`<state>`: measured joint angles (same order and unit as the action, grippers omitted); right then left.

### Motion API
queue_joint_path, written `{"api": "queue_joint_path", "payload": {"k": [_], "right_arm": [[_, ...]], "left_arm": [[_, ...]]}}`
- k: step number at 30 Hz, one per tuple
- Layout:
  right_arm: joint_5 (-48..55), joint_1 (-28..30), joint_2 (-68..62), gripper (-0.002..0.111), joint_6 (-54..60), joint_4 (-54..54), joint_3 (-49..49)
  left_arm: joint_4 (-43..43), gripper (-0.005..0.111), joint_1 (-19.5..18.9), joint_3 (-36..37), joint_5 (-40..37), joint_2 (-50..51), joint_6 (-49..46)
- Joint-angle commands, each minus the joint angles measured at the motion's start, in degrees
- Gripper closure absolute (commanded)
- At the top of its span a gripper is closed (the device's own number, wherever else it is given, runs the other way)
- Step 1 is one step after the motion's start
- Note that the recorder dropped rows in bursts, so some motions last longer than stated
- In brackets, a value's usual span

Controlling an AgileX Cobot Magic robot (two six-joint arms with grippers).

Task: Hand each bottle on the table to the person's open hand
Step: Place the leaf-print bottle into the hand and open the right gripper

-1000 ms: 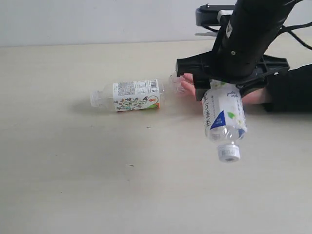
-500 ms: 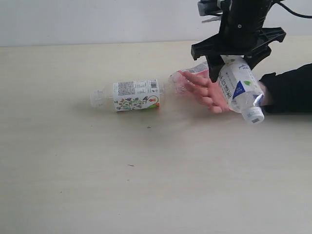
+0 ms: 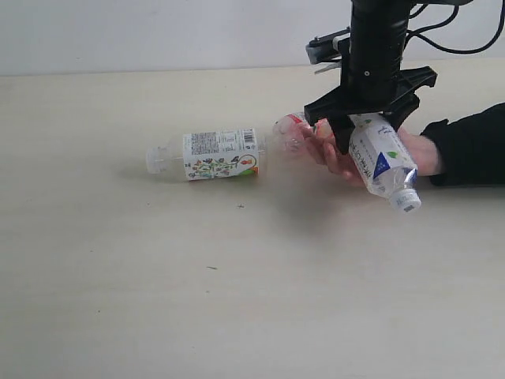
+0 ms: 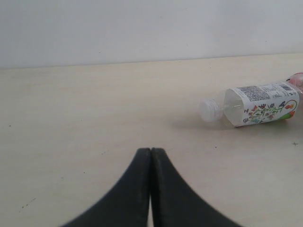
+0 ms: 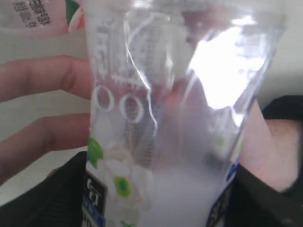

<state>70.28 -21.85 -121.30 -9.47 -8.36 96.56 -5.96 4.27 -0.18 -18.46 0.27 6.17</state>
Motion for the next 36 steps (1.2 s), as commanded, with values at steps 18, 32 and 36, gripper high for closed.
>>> {"api": "queue_joint_path", "payload": {"k": [18,32,36], "right_arm": [[-0.32,0.31,-0.07,0.085,-1.03,-0.67,0.45],[-0.32,-0.18,-0.07,0.023,-1.03,-2.17,0.45],[-0.32,-0.18,-0.07,0.019,-1.03,-3.03,0.45]], "left_arm": [[0.20,0.104,0.30,0.18,0.30,-0.27,0.24],[0.20,0.104,0.30,0.18,0.30,-0.27,0.24],[0.20,0.104,0.30,0.18,0.30,-0.27,0.24]]}}
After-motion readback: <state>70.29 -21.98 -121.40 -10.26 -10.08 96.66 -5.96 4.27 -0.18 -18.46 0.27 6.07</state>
